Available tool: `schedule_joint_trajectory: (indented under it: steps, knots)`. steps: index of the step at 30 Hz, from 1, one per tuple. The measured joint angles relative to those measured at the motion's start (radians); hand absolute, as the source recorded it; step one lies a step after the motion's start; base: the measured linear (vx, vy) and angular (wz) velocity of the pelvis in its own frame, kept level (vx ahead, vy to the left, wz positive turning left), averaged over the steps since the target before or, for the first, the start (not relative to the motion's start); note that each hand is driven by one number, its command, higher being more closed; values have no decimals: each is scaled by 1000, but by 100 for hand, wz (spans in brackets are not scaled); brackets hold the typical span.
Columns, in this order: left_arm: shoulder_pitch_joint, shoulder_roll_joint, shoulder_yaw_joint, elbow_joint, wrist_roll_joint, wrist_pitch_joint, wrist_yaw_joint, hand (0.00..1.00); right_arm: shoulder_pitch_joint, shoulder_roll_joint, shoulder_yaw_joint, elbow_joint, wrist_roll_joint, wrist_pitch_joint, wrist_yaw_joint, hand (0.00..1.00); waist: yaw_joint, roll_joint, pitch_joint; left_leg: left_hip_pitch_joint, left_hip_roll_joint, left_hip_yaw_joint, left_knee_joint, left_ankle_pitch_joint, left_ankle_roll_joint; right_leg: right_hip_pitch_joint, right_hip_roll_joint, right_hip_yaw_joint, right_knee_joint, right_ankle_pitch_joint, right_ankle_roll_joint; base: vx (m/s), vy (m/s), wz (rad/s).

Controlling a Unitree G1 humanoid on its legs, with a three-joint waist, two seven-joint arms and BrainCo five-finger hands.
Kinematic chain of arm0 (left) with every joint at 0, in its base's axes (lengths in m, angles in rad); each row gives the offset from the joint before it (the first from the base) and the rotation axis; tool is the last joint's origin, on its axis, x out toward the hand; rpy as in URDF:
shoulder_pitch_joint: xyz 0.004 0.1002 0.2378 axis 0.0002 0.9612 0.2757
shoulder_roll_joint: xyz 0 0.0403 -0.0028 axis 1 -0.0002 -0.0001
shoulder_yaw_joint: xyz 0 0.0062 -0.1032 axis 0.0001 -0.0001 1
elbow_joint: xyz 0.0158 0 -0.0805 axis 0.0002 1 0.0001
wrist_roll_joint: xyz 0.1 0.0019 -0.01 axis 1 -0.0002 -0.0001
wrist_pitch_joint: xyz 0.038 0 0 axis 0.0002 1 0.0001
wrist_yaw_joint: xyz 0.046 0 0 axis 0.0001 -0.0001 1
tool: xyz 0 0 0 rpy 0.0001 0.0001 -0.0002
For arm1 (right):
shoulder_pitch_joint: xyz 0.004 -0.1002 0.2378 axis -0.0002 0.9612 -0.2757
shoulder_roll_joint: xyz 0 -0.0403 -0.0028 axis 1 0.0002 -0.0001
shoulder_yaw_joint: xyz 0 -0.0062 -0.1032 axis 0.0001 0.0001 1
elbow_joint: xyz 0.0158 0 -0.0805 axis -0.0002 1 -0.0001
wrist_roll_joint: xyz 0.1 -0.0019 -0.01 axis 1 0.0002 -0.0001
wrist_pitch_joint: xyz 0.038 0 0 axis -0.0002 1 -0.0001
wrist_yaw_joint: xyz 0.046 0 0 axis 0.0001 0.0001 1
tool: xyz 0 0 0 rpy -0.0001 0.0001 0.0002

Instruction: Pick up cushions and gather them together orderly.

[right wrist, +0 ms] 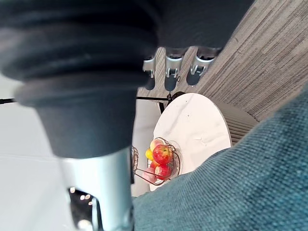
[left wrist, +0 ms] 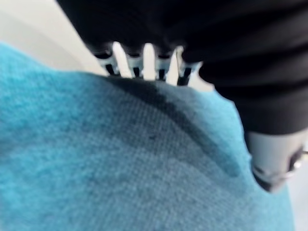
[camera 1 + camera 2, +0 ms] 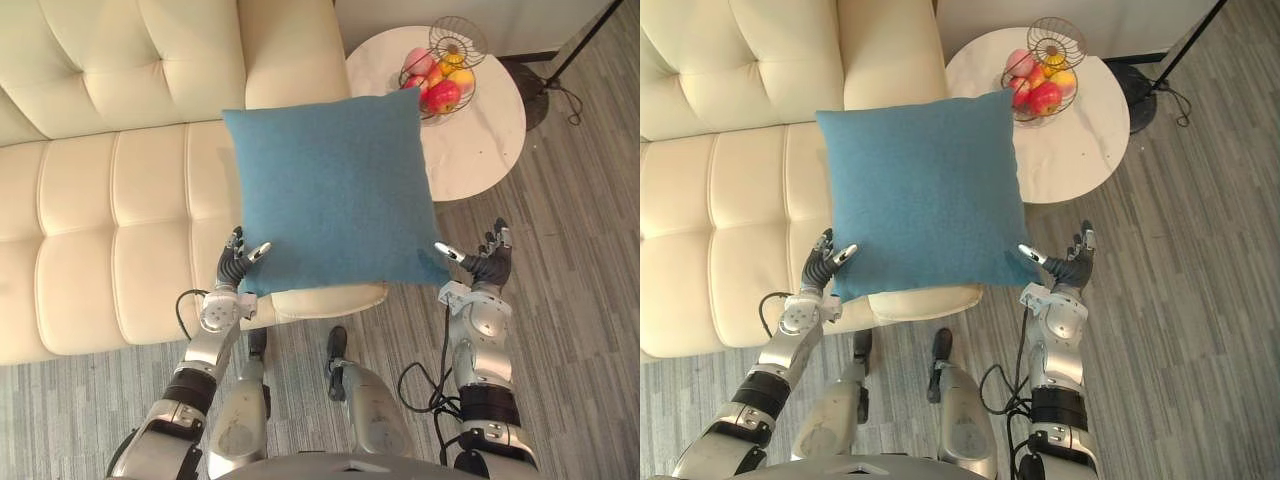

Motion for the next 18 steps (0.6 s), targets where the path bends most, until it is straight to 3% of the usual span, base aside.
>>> schedule_joint_trajectory:
  steps: [6, 18]
  knots:
    - [39, -9, -7, -37, 29, 5, -10, 0, 62, 40, -4, -72, 1, -13, 24, 0, -4, -5, -4, 29, 8, 30, 0, -3, -3, 45, 14, 5, -42, 14, -3, 42, -5, -3]
    - [61, 1, -8, -33, 67, 10, -17, 0, 91, 24, -21, -9, 22, -3, 41, 0, -12, -31, -41, 37, 12, 54, -1, -5, 3, 61, 31, 27, -86, 51, -2, -6, 0, -5]
